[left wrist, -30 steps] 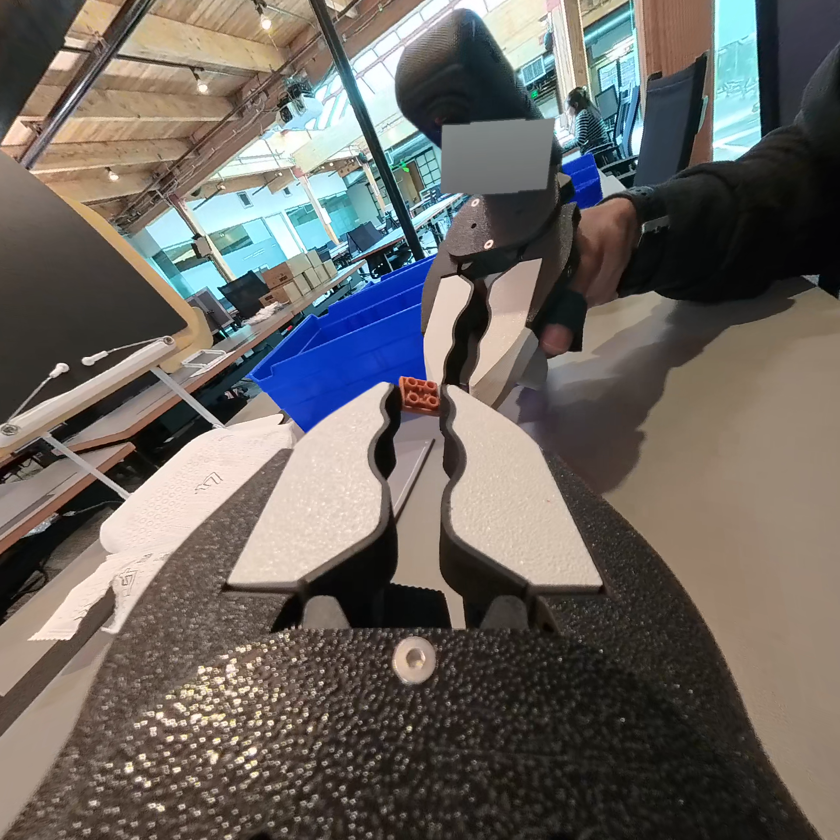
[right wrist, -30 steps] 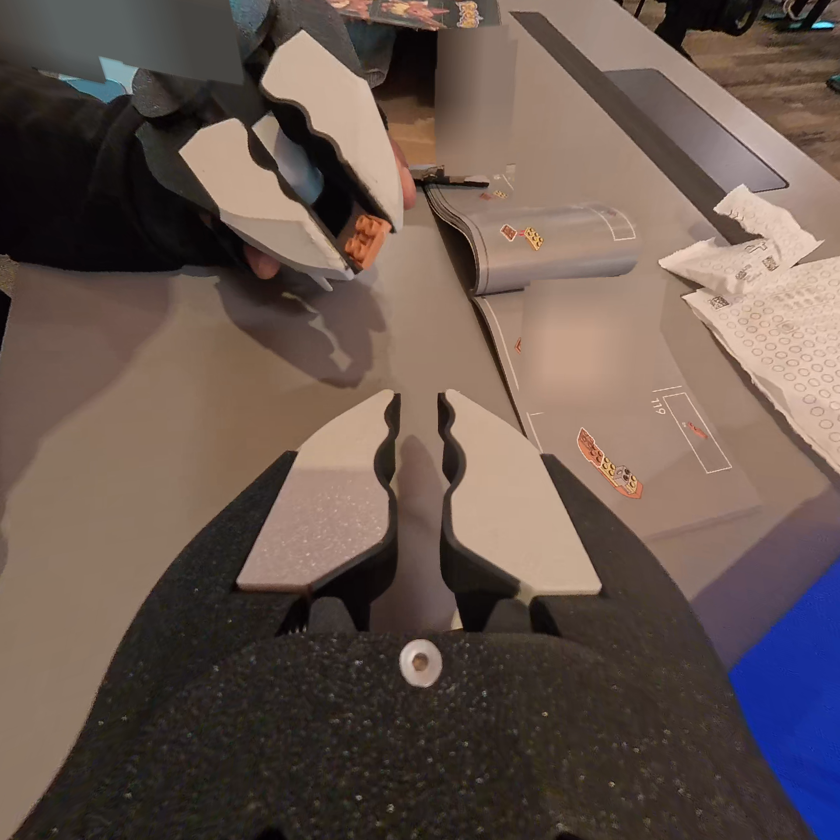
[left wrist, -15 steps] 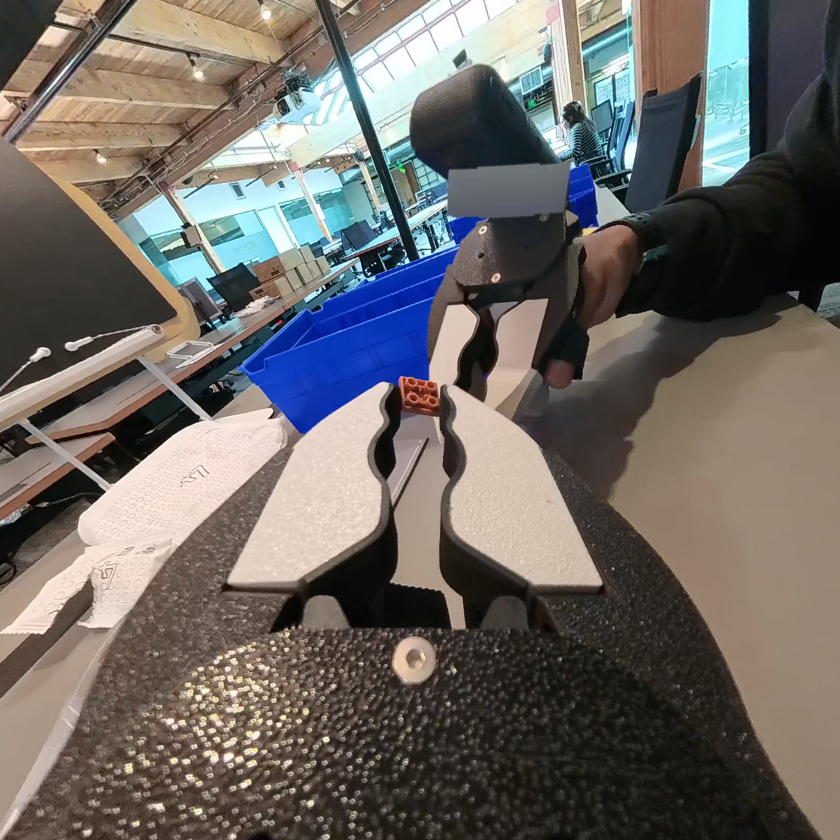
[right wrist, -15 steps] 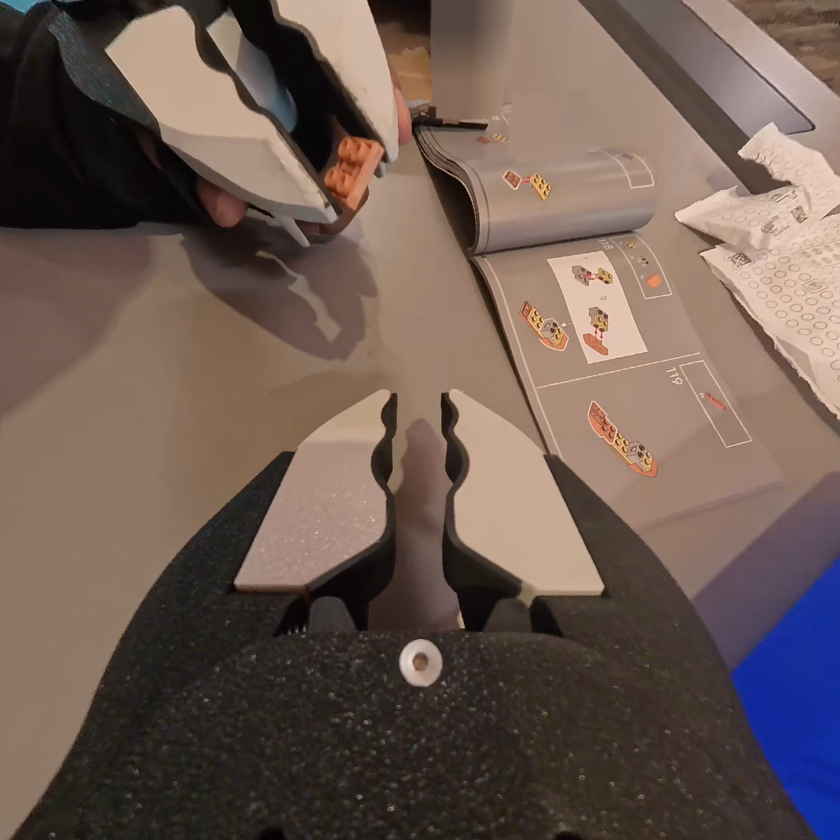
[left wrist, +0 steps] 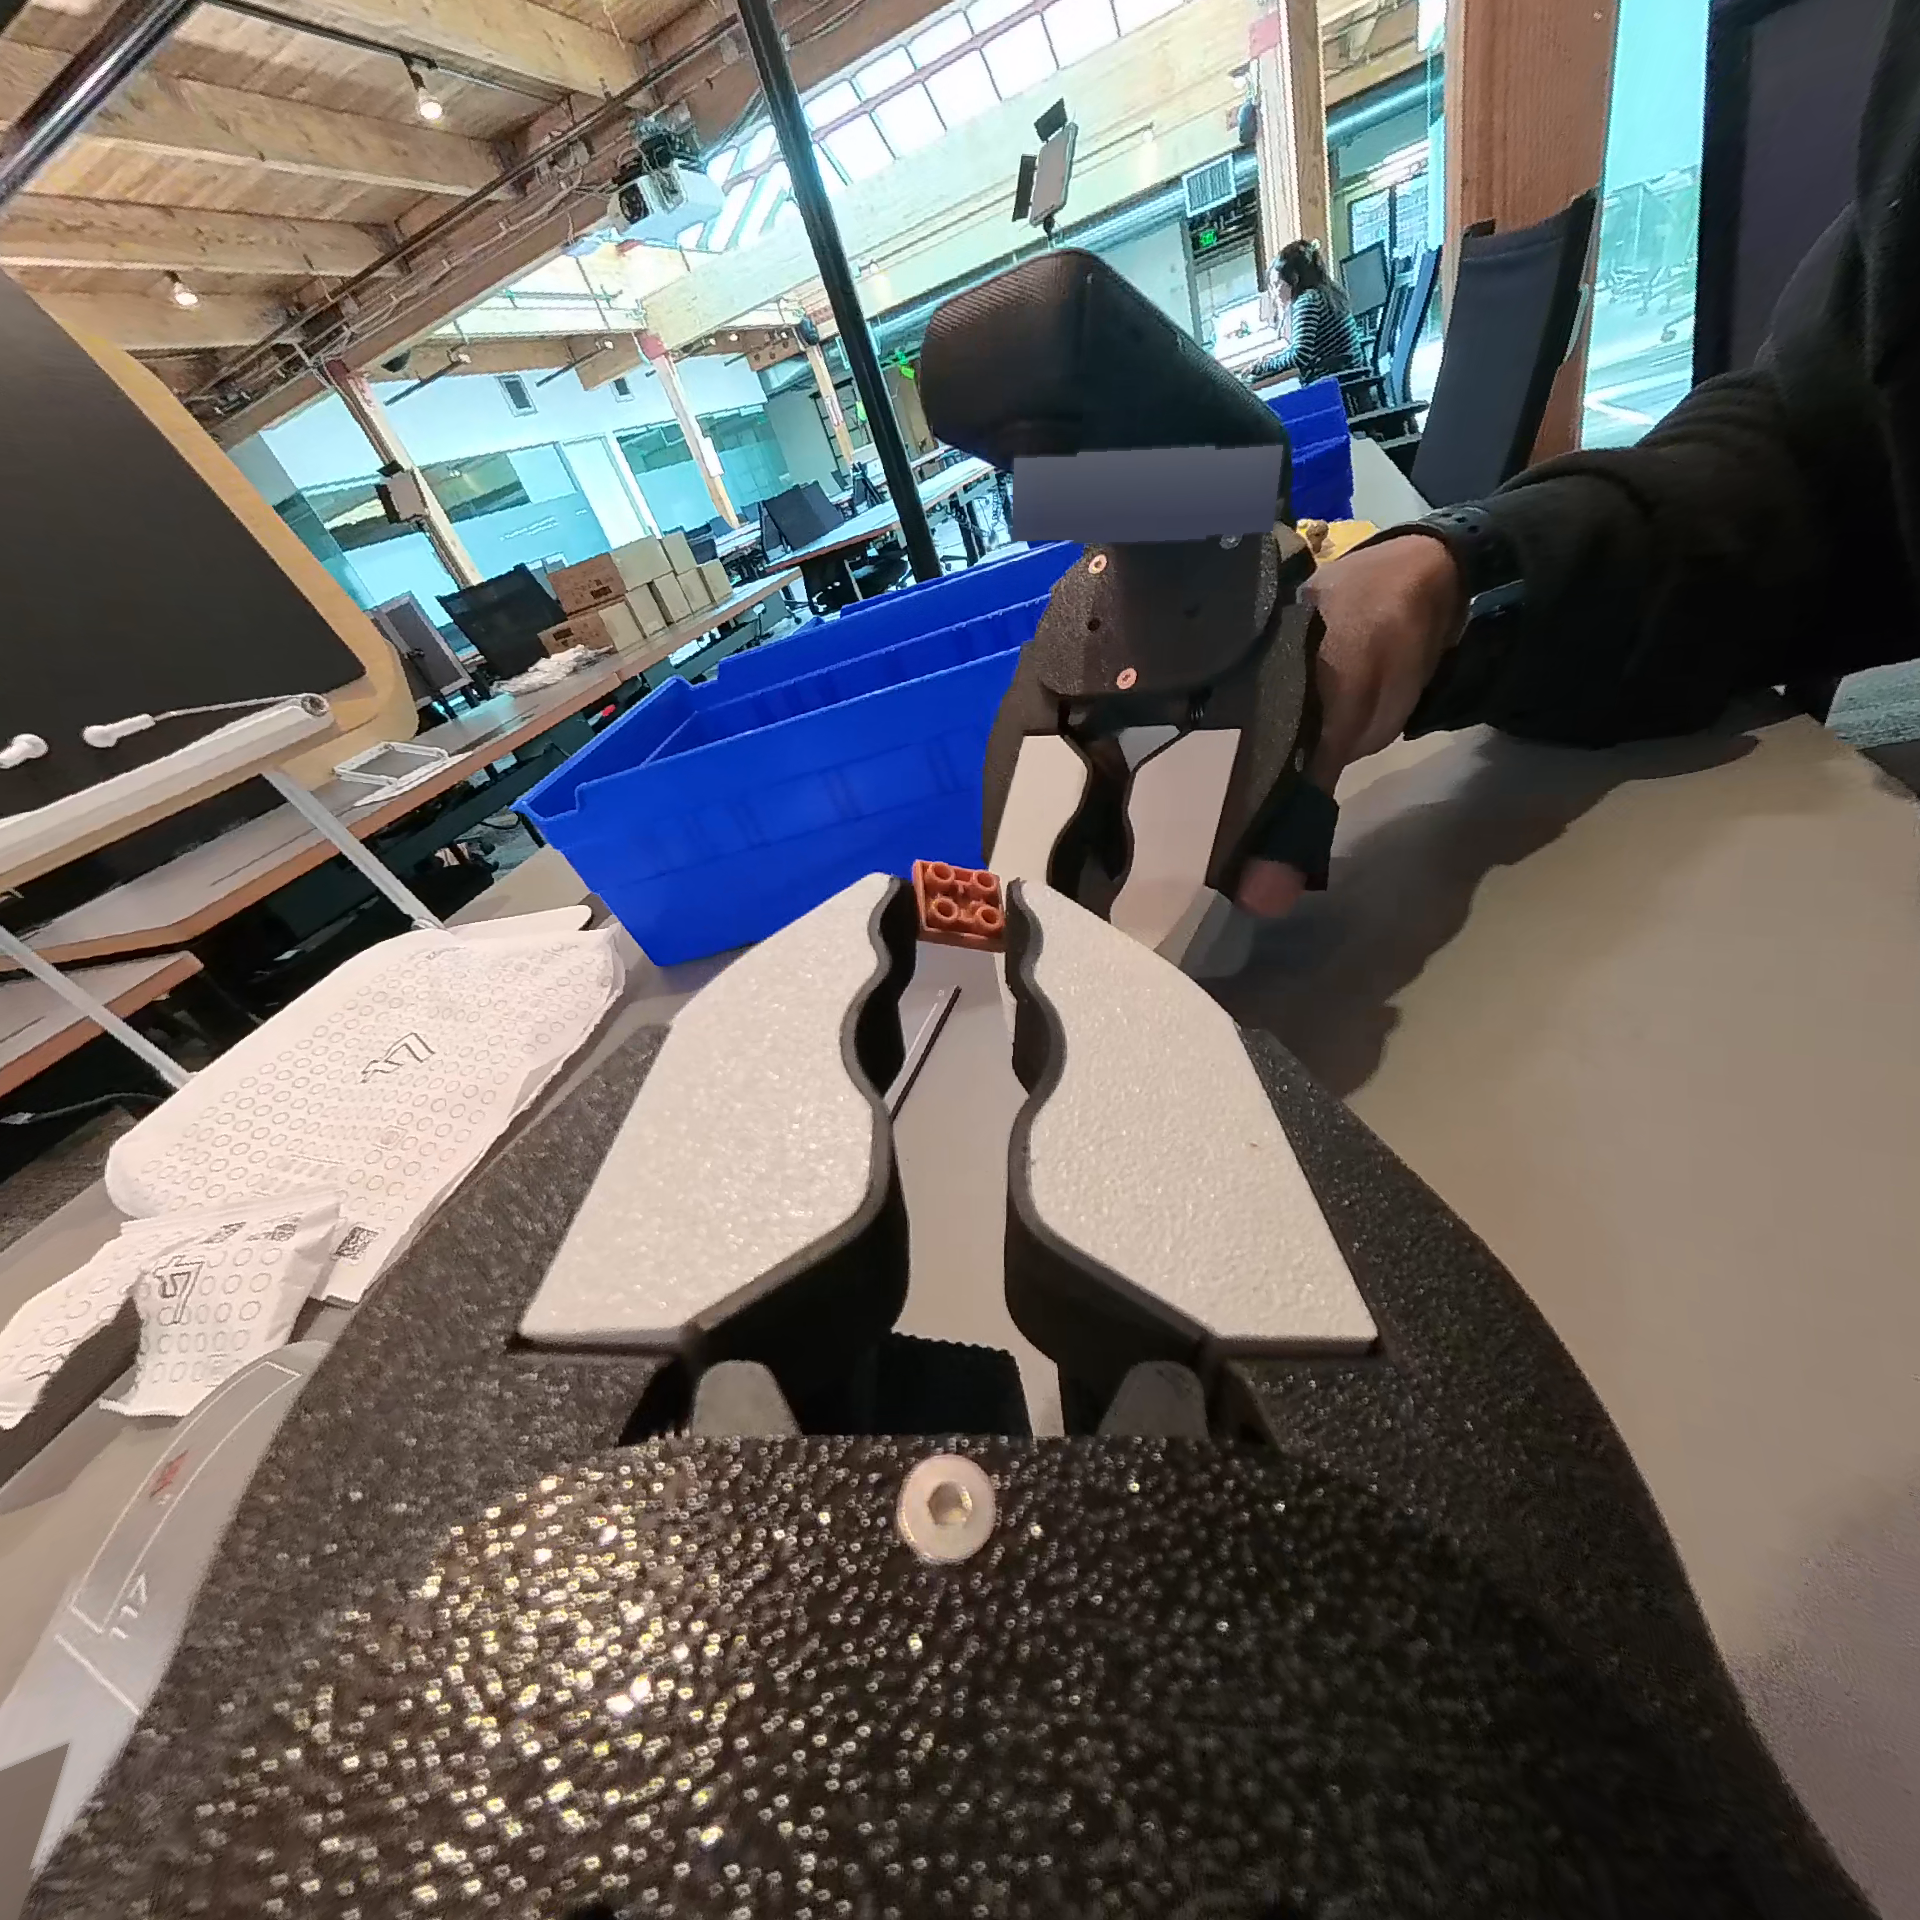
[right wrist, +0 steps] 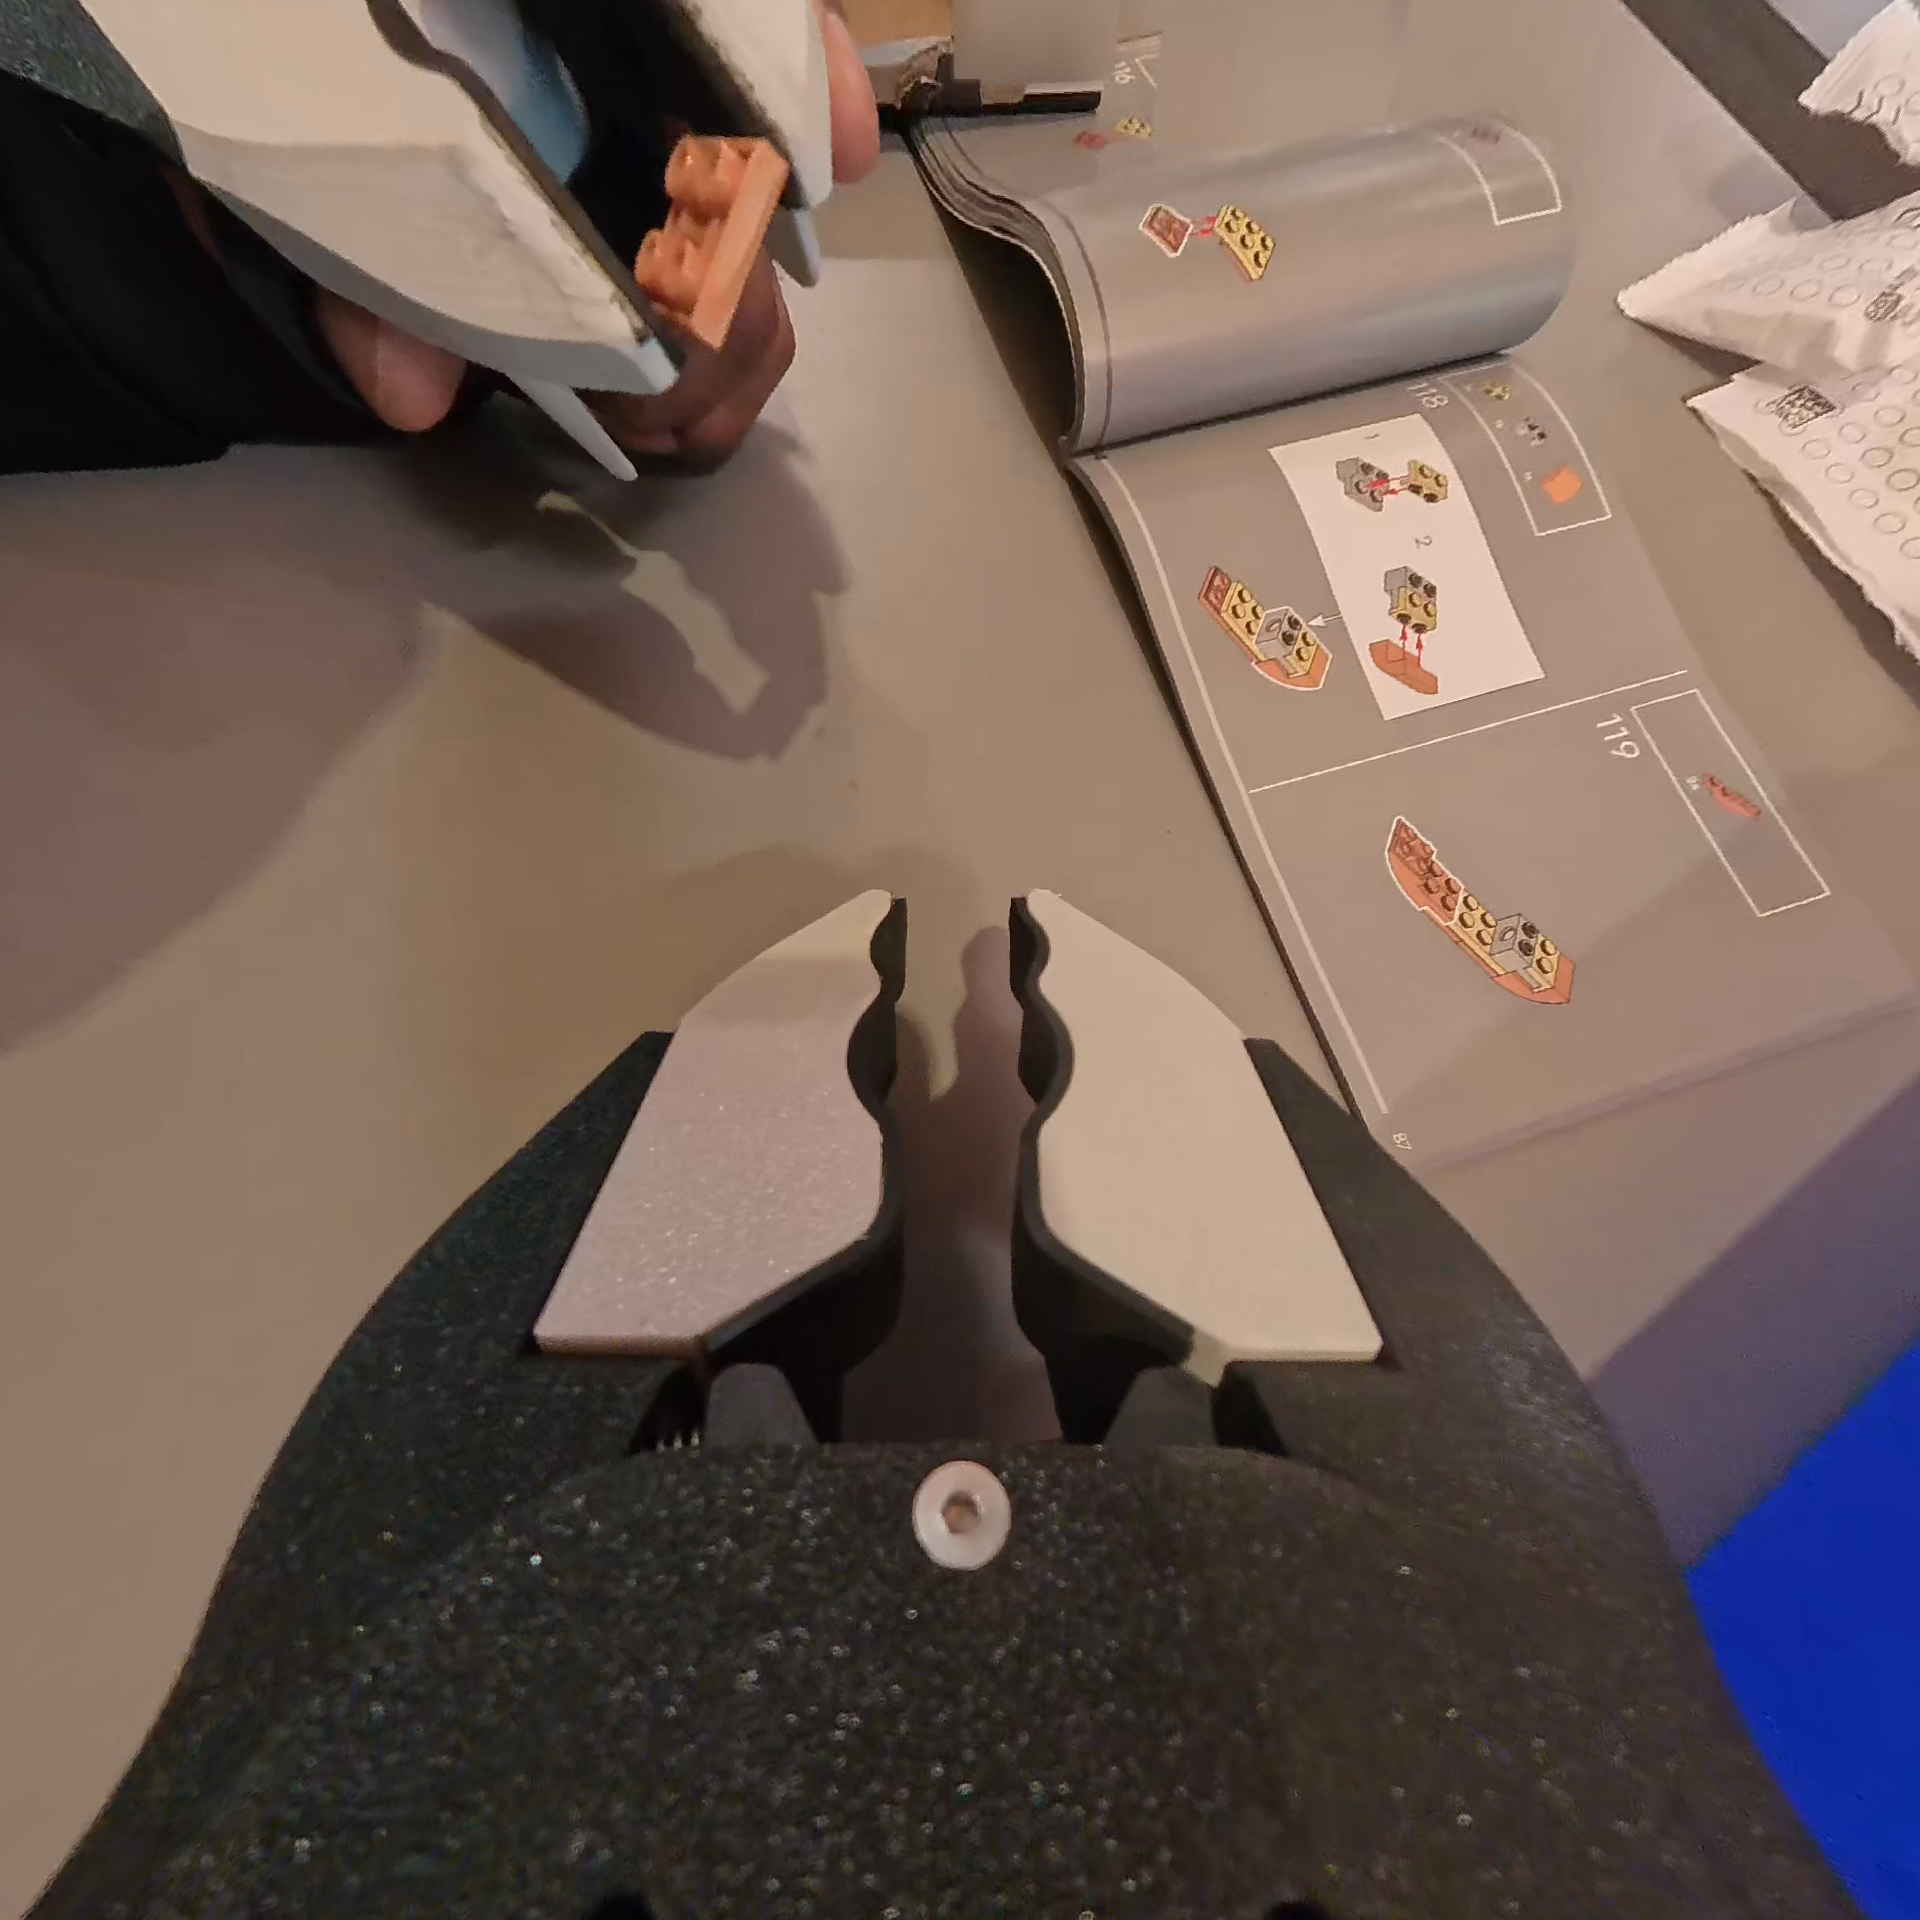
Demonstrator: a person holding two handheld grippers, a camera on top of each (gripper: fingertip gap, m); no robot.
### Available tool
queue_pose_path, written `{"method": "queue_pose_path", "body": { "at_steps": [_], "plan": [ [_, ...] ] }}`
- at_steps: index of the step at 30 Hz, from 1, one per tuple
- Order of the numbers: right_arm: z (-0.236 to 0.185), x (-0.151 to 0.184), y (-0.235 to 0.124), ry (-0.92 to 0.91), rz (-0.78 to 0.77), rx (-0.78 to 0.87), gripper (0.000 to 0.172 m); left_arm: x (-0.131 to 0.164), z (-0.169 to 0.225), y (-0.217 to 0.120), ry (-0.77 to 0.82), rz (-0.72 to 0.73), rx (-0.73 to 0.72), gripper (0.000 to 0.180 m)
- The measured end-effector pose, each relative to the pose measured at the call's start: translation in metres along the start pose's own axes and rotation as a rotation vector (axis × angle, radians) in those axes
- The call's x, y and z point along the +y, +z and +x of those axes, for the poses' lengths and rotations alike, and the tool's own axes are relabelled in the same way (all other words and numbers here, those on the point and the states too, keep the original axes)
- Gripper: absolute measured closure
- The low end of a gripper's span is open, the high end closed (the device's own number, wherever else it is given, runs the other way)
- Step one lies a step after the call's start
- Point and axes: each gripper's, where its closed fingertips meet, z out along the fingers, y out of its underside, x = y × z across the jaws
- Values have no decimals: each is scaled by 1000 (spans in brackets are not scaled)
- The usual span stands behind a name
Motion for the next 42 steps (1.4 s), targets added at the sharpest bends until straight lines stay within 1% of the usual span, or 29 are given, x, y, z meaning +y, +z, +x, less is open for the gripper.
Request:
{"method": "queue_pose_path", "body": {
  "at_steps": [12,15,18,22,27,31,36,42],
  "plan": [
    [-2,4,2,6,-20,-19,151,4,1,1,-14,-25,19,165],
    [-5,2,0,11,-4,-45,148,9,5,3,-20,-68,54,164],
    [-8,-1,-3,17,9,-74,145,17,11,3,-18,-141,102,164],
    [-14,-7,-5,-11,43,-104,139,28,21,2,-59,-238,184,164],
    [-28,-21,-10,-81,139,-163,136,33,32,2,-133,-267,258,164],
    [-38,-27,-13,-147,186,-191,136,36,40,2,-122,-284,295,164],
    [-49,-31,-16,-205,218,-214,136,36,44,1,-121,-288,320,164],
    [-48,-30,-14,-202,218,-209,137,36,45,0,-127,-284,327,164]
  ]
}}
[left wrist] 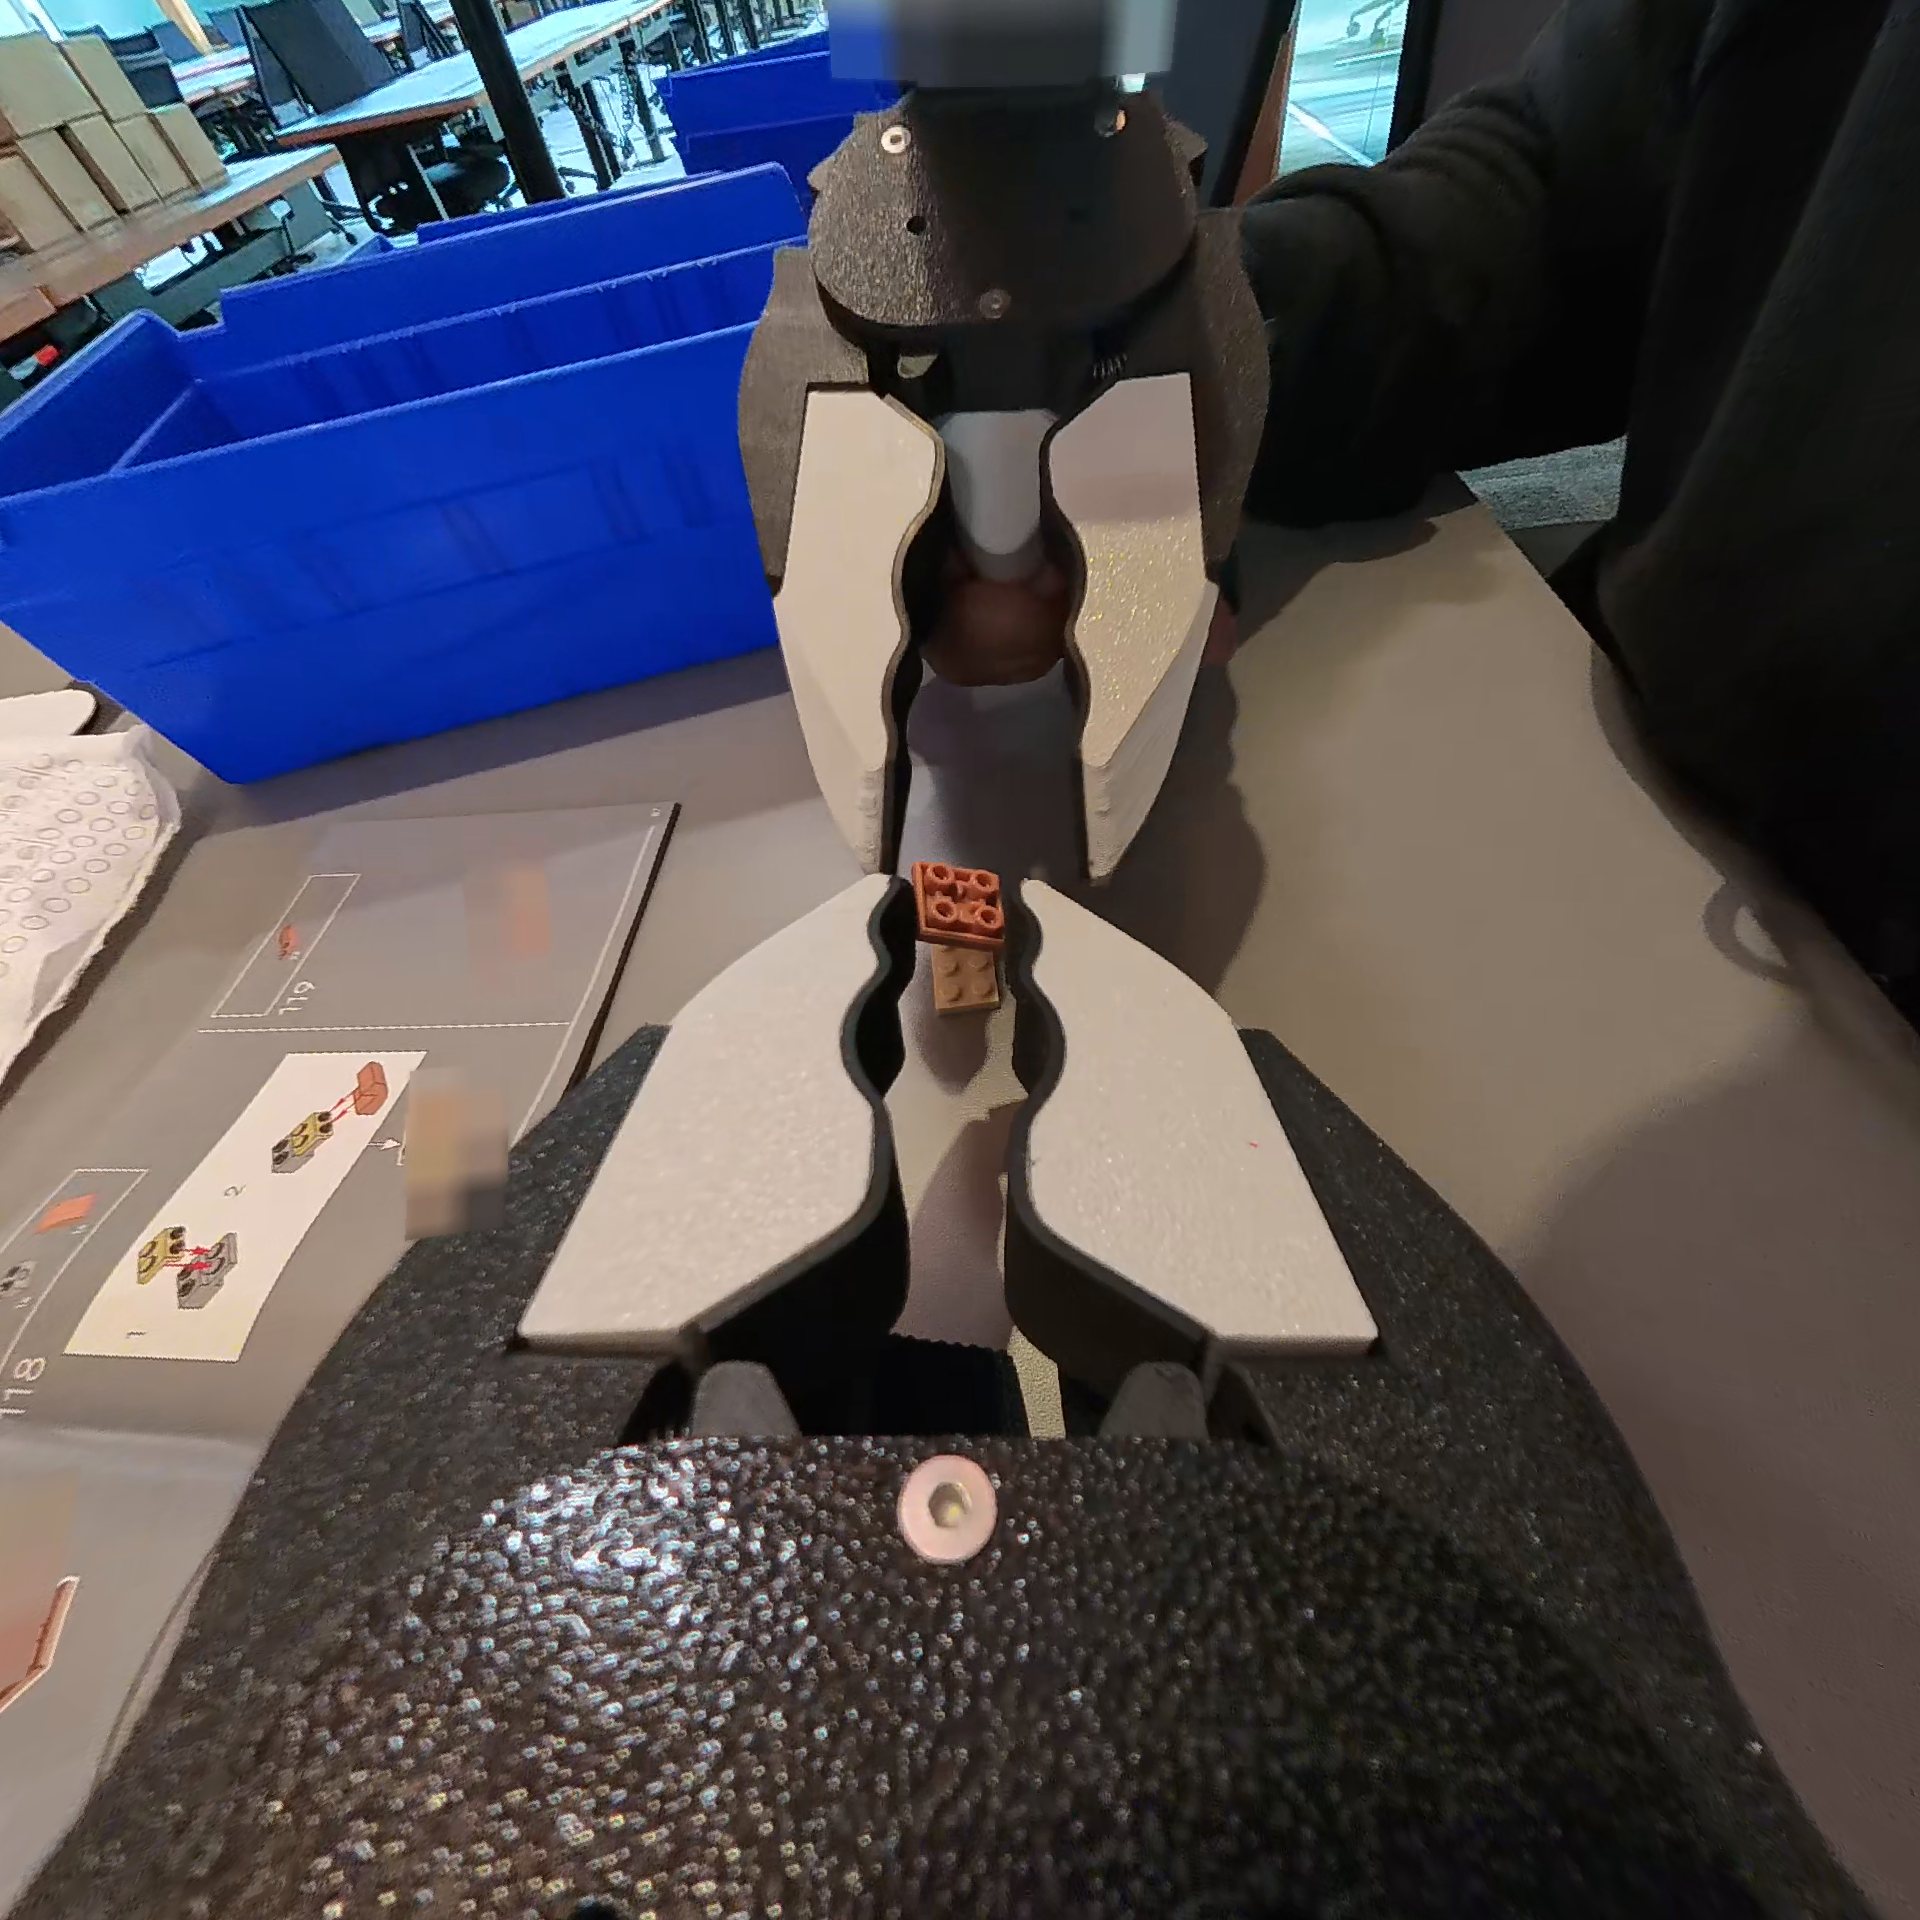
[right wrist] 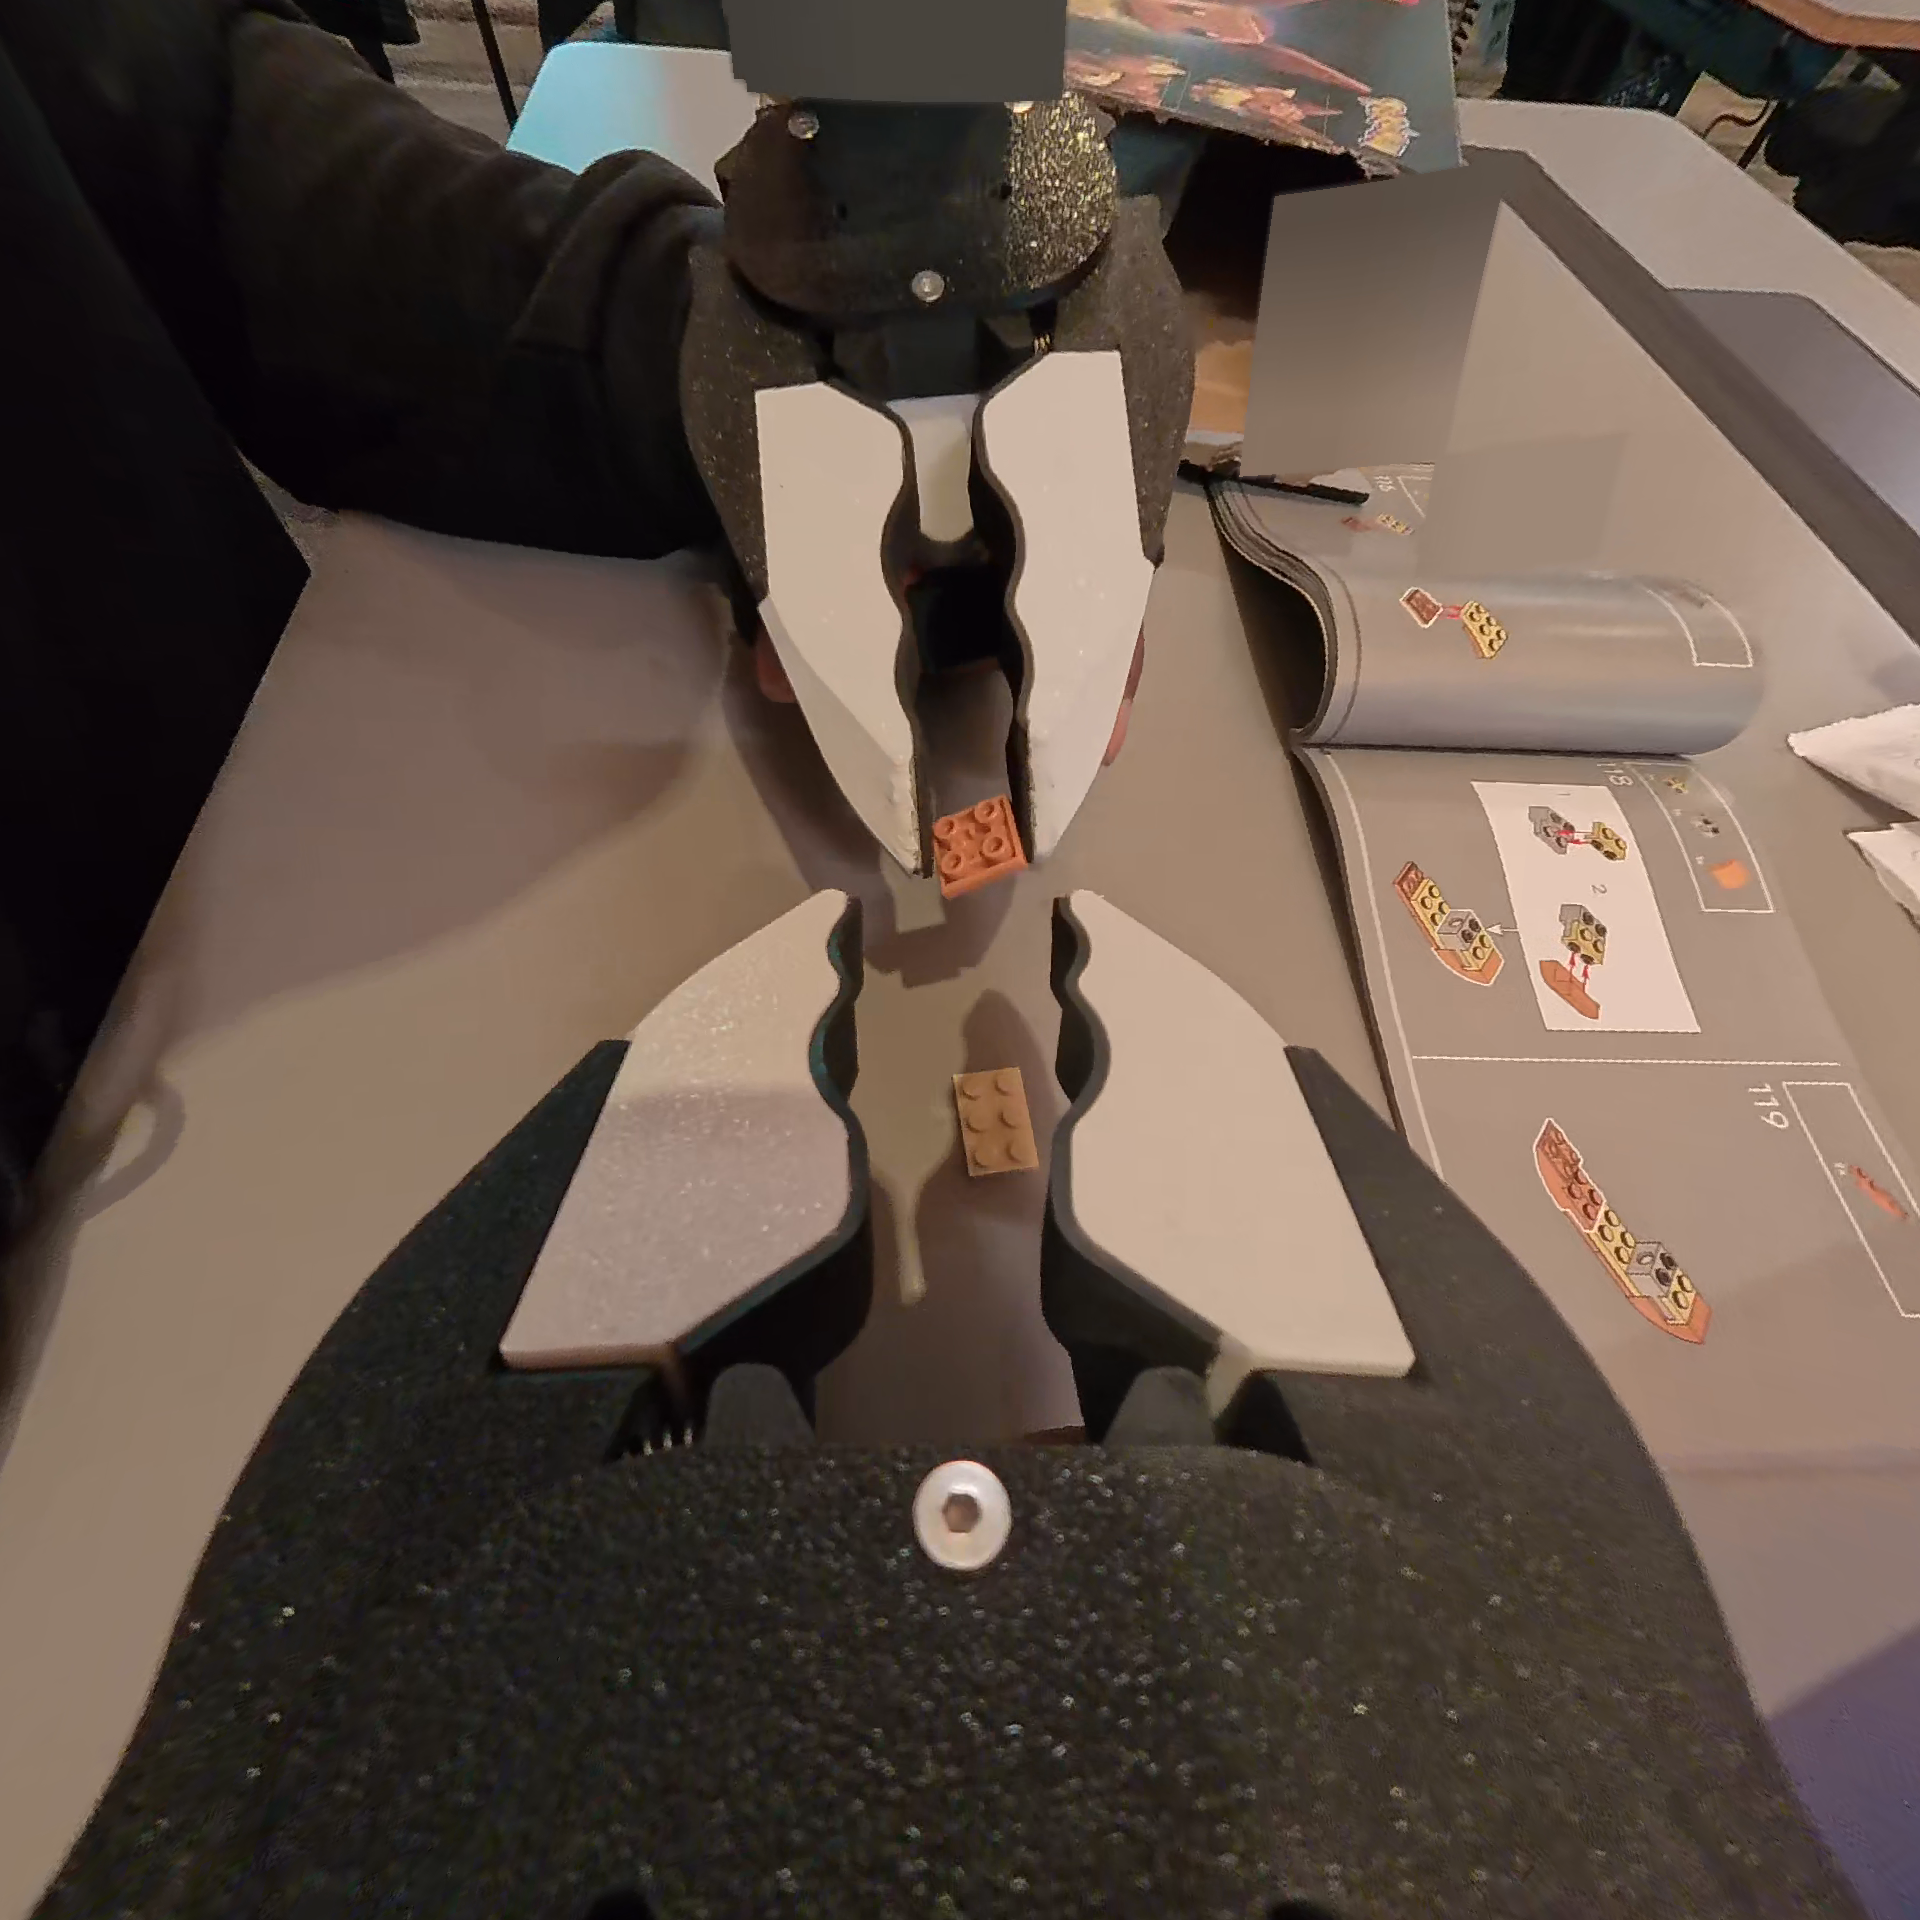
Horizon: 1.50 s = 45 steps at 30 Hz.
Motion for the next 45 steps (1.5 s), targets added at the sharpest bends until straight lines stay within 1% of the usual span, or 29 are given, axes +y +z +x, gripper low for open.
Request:
{"method": "queue_pose_path", "body": {
  "at_steps": [13,29,45],
  "plan": [
    [-1,2,1,7,4,-11,141,0,2,0,2,-4,9,164],
    [0,1,0,17,22,-21,150,0,2,0,-6,-1,12,164],
    [3,4,0,16,-12,4,149,0,0,0,-24,-5,2,164]
  ]
}}
